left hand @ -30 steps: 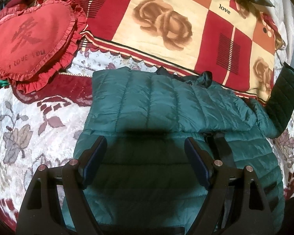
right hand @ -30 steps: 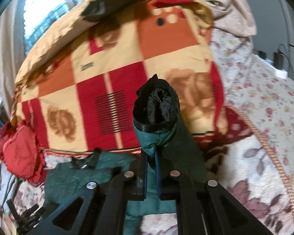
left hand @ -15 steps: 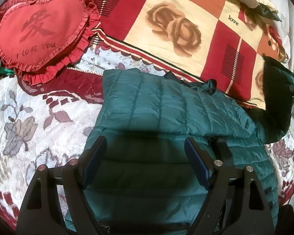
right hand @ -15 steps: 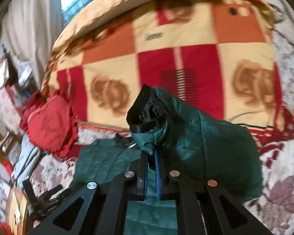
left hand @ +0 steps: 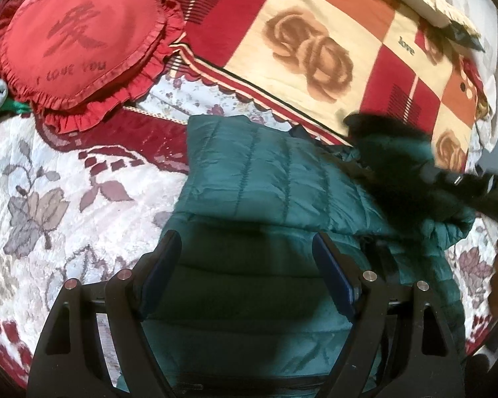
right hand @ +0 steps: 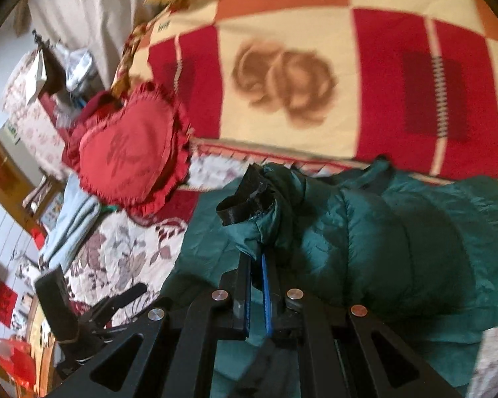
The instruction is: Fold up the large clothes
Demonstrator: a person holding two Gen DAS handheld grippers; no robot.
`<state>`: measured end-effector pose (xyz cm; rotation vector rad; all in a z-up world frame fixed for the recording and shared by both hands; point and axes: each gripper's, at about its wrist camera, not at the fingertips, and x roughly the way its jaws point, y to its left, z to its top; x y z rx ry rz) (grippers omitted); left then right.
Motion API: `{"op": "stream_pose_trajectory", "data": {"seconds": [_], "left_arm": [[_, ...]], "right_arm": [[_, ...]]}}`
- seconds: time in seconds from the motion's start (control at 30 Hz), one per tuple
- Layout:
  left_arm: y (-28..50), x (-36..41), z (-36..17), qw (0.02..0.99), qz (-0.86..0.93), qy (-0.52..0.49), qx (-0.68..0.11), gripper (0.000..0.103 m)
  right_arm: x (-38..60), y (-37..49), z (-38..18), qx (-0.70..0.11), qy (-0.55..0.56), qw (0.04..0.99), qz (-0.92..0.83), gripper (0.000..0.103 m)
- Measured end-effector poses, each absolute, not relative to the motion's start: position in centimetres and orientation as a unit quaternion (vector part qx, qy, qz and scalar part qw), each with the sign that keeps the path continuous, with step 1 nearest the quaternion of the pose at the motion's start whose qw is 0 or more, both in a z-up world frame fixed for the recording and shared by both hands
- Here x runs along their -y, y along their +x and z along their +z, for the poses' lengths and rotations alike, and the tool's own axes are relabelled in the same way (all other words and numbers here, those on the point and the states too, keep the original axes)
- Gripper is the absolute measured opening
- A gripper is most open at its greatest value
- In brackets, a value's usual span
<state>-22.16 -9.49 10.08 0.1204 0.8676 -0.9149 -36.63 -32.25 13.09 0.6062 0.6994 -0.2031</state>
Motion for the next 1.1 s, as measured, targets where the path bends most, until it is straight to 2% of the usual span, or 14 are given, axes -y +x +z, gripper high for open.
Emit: {"op": "stream_pose_trajectory", "data": {"seconds": [0.3,0.63,0.67,0.73,0.77,0.8,1.1], "left_arm": [[-20.5,8.2,9.9,0.806,-0.414,0.019,-0.423,0.081],[-21.3,8.8,9.7,0.805,-0.417,0.039,-0.419,0.081],[-21.3,8.9,9.7,0.805,-0.417,0.041,-0.420,0.081],[-21.4,8.9,9.7,0.805,-0.416,0.040,-0.421,0.081],[-21.4,8.9,9.7,0.805,-0.415,0.039,-0.422,0.081],[-21.3,8.8,9.8,0.805,-0.415,0.037,-0.423,0.081],[-21.4,8.5,10.1,0.809,-0.411,0.035,-0.419,0.081]], "right_arm": [[29.8,-33.9,9.5,-0.369,0.294,0.878,-0.085,0.005],[29.1,-33.2,8.1,-0.401,0.274,0.870,-0.090,0.006],[28.8,-33.1,8.2,-0.403,0.262,0.872,-0.094,0.009],[28.4,-33.0,8.4,-0.402,0.254,0.875,-0.093,0.039],[28.4,-33.2,8.5,-0.398,0.256,0.876,-0.093,0.065],[28.3,-33.4,8.7,-0.391,0.258,0.879,-0.091,0.072],[26.8,-35.4,10.3,-0.382,0.253,0.886,-0.069,0.072]]}}
